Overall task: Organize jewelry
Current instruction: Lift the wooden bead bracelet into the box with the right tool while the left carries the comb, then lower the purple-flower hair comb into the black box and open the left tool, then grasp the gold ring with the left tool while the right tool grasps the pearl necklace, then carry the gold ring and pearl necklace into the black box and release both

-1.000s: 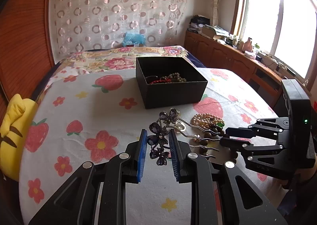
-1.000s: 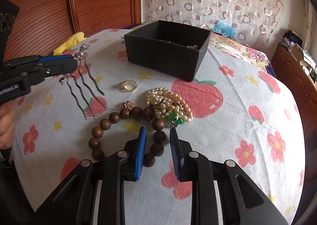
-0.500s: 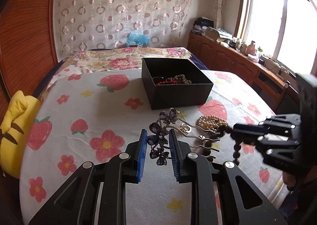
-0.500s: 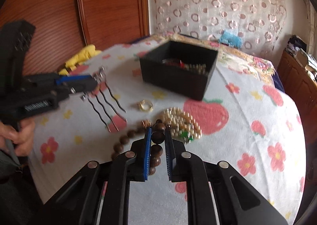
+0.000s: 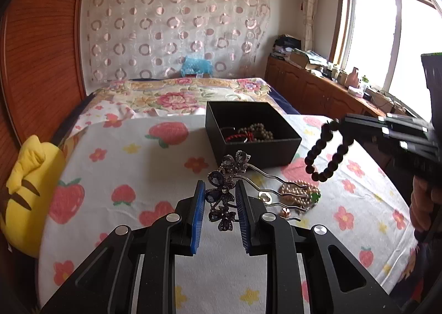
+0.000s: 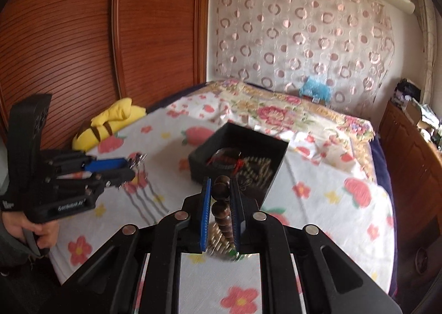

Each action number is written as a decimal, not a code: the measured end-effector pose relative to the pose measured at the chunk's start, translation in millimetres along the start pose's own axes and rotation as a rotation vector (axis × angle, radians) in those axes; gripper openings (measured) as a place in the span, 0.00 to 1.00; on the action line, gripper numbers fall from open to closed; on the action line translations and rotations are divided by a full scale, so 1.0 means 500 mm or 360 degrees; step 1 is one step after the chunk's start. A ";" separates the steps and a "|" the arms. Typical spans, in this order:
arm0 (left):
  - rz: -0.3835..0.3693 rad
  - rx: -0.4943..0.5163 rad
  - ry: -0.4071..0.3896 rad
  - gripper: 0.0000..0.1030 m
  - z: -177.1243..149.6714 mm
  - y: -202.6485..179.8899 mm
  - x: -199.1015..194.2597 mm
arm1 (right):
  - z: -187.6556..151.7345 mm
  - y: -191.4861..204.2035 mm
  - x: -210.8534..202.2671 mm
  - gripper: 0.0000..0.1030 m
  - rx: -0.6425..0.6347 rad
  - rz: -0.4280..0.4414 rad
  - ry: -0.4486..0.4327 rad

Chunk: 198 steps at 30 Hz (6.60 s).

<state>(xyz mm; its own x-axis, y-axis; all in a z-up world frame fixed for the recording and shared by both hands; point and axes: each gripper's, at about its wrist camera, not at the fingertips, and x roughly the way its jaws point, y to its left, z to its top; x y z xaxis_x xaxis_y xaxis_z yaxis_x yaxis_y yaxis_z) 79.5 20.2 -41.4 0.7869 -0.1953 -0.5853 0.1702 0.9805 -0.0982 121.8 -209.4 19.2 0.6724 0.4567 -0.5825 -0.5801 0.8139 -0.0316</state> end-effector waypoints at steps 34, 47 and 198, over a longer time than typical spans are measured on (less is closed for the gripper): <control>0.0062 0.0111 -0.0047 0.20 0.100 -0.007 0.058 | 0.096 -0.111 0.181 0.15 0.0179 -0.0031 0.0064; 0.0073 0.0119 -0.0016 0.20 0.108 -0.006 0.093 | 0.050 -0.139 0.156 0.20 0.0183 -0.0105 0.0059; -0.0099 0.0285 0.0319 0.18 -0.019 -0.092 0.143 | -0.106 -0.096 0.172 0.06 0.0059 0.0035 0.0322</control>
<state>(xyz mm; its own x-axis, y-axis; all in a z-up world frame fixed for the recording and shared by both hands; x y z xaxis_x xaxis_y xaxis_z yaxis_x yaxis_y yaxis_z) 122.1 -38.4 -86.2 0.6418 -0.2293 -0.7318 0.3308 0.9437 -0.0056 183.2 -228.0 -72.5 0.5516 0.3958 -0.7342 -0.5739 0.8189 0.0103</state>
